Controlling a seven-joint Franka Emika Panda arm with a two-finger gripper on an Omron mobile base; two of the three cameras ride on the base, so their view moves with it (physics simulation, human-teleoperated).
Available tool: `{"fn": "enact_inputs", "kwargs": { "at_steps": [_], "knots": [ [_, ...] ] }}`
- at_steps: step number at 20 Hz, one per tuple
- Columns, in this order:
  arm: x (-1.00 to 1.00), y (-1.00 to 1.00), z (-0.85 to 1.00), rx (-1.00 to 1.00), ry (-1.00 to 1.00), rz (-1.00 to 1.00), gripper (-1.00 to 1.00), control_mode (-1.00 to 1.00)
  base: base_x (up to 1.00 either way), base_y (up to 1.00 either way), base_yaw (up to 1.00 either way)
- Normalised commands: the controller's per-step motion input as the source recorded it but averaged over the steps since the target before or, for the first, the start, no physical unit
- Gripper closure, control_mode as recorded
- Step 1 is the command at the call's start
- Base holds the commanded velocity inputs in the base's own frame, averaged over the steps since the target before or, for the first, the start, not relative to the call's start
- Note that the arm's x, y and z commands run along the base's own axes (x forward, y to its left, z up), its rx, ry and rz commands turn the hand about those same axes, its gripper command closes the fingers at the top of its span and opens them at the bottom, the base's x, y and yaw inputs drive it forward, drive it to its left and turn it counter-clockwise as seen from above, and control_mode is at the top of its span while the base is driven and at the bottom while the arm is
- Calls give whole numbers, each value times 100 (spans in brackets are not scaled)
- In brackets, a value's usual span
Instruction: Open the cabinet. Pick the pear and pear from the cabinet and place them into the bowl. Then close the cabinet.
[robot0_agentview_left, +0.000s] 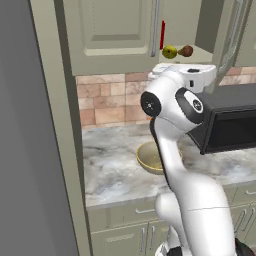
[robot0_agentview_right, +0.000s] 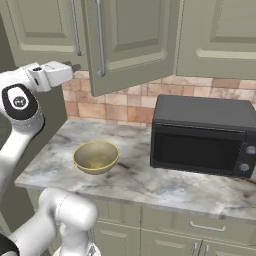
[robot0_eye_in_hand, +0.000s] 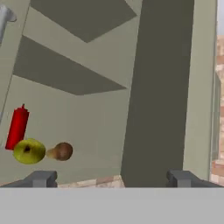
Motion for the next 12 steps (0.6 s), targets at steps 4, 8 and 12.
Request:
{"fn": "enact_inputs", "kwargs": {
  "at_steps": [4,8,12],
  "knots": [
    [5,-64,0,12,0,-29,-100,-100,0,0,0],
    [0,-65,0,11,0,-32,-100,-100,0,0,0],
    [0,-76,0,12,0,-34,-100,-100,0,0,0]
  ]
}}
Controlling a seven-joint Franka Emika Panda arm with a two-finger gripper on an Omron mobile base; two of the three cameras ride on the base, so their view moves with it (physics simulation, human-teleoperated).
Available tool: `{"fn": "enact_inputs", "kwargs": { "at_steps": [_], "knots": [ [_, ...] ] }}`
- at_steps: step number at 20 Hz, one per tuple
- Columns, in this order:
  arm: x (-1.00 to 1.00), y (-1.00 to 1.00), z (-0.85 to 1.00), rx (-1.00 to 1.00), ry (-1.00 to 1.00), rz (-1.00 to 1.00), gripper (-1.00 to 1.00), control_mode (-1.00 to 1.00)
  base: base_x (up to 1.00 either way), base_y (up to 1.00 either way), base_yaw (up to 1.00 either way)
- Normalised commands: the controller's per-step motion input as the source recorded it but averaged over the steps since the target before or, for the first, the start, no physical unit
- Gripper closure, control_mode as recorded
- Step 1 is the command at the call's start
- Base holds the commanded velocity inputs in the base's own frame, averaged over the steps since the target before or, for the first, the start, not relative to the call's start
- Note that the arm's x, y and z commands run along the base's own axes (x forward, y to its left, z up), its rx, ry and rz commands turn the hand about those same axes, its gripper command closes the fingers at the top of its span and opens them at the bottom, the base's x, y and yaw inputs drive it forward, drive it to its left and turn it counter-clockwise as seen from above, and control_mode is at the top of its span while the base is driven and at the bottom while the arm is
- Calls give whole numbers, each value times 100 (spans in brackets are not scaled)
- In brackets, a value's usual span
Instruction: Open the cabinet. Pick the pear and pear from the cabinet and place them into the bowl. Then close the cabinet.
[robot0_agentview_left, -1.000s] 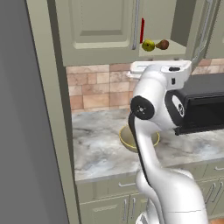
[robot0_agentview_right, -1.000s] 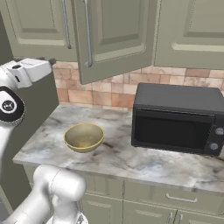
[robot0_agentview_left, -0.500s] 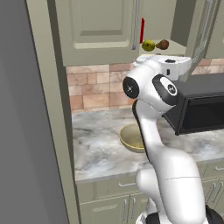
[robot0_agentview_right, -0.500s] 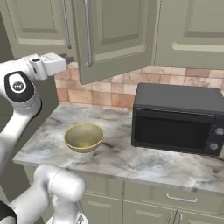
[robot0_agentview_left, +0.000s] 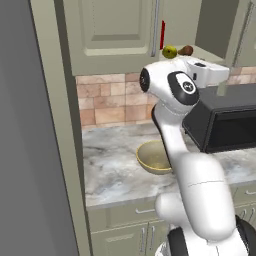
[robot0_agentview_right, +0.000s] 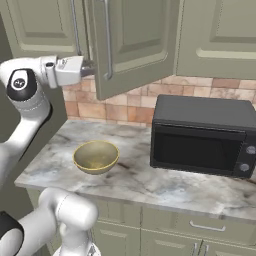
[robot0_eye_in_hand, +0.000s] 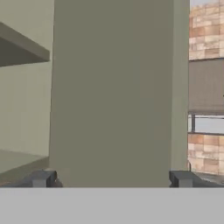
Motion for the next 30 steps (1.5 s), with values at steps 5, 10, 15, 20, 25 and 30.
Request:
{"fn": "enact_inputs", "kwargs": {
  "at_steps": [5,10,15,20,25,30],
  "knots": [
    [0,-91,-2,11,0,-33,-100,-100,0,0,0],
    [3,-100,-13,12,-6,-24,-100,-100,0,0,0],
    [11,-88,-9,10,-13,-4,-100,-100,0,0,0],
    [-20,11,-6,-1,0,4,-100,-100,0,0,0],
    [-65,89,-13,-13,0,24,-100,-100,0,0,0],
    [-36,88,0,-13,0,46,-100,-100,0,0,0]
  ]
}}
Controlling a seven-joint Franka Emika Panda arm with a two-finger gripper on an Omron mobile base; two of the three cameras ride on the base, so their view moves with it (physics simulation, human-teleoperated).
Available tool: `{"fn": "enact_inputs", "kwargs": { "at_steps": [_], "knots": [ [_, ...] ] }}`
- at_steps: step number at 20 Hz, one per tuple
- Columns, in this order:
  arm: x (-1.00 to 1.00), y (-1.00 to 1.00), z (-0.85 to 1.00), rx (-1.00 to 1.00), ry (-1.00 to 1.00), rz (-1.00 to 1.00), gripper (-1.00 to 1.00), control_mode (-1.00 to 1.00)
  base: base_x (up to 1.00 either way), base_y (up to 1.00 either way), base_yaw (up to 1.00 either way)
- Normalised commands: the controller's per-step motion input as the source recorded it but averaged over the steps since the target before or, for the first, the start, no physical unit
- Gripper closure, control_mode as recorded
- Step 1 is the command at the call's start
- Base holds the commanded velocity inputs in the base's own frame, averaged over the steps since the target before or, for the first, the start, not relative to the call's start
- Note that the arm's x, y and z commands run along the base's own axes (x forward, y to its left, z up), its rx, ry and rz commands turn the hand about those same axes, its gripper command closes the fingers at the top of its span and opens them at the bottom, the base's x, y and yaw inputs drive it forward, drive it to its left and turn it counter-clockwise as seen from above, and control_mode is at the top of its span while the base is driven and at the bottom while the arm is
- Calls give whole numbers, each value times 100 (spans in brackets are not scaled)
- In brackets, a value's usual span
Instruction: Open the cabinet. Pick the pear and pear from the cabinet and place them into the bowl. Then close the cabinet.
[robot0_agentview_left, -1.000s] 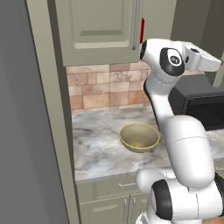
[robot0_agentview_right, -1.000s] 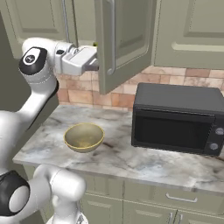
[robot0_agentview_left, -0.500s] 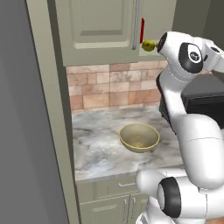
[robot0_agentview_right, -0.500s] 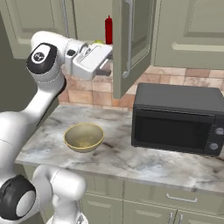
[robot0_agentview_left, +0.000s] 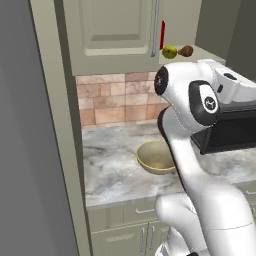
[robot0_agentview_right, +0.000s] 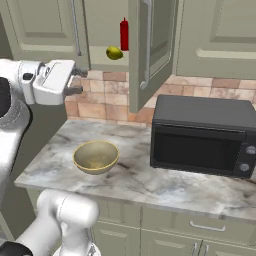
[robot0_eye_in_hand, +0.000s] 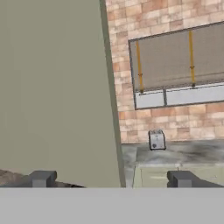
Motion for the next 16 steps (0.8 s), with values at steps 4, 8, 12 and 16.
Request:
{"fn": "enact_inputs", "kwargs": {
  "at_steps": [4,8,12,16],
  "knots": [
    [-12,91,0,-15,0,61,-100,-100,0,0,0],
    [0,76,0,-13,0,65,-100,-100,0,0,0],
    [1,46,0,-9,0,59,-100,-100,0,0,0],
    [24,18,0,-2,0,49,-100,-100,0,0,0]
  ]
}}
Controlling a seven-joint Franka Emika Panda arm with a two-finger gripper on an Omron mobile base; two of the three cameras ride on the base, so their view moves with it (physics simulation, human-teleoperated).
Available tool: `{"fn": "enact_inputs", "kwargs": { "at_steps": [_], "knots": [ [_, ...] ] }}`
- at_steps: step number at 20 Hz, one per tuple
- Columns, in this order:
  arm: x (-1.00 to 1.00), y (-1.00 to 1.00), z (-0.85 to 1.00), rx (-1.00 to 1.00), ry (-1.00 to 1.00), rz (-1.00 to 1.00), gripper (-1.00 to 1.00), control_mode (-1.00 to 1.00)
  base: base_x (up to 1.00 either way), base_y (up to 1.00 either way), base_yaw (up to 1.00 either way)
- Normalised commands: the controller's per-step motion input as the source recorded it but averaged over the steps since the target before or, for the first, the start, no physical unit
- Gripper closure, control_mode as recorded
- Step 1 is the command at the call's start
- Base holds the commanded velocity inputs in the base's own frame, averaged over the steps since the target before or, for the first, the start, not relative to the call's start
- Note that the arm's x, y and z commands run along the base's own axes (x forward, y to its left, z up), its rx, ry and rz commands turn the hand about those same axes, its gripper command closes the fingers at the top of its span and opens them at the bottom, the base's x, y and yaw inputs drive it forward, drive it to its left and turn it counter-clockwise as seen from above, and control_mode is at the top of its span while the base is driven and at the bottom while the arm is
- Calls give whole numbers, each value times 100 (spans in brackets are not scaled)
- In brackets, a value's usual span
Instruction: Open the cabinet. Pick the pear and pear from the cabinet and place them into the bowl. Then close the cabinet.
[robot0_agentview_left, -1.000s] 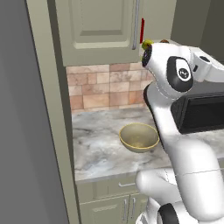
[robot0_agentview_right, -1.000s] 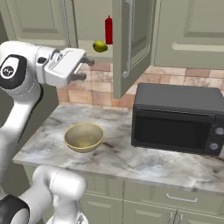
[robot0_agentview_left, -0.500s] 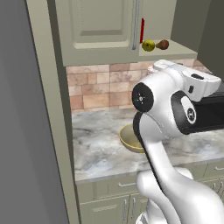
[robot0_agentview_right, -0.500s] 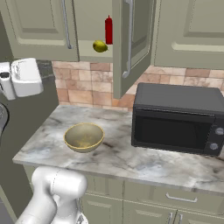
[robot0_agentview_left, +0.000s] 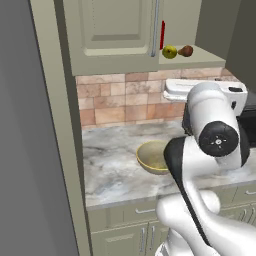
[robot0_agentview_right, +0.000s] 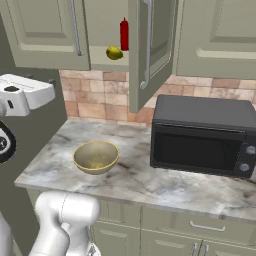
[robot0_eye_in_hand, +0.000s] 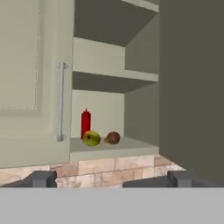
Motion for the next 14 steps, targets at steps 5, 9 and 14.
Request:
{"fn": "enact_inputs", "kwargs": {
  "at_steps": [5,9,14],
  "knots": [
    [19,2,2,-1,-3,31,-100,-100,0,0,0],
    [19,7,12,-7,-14,19,-100,-100,0,0,0],
    [13,18,9,-5,-16,7,-100,-100,0,0,0]
  ]
}}
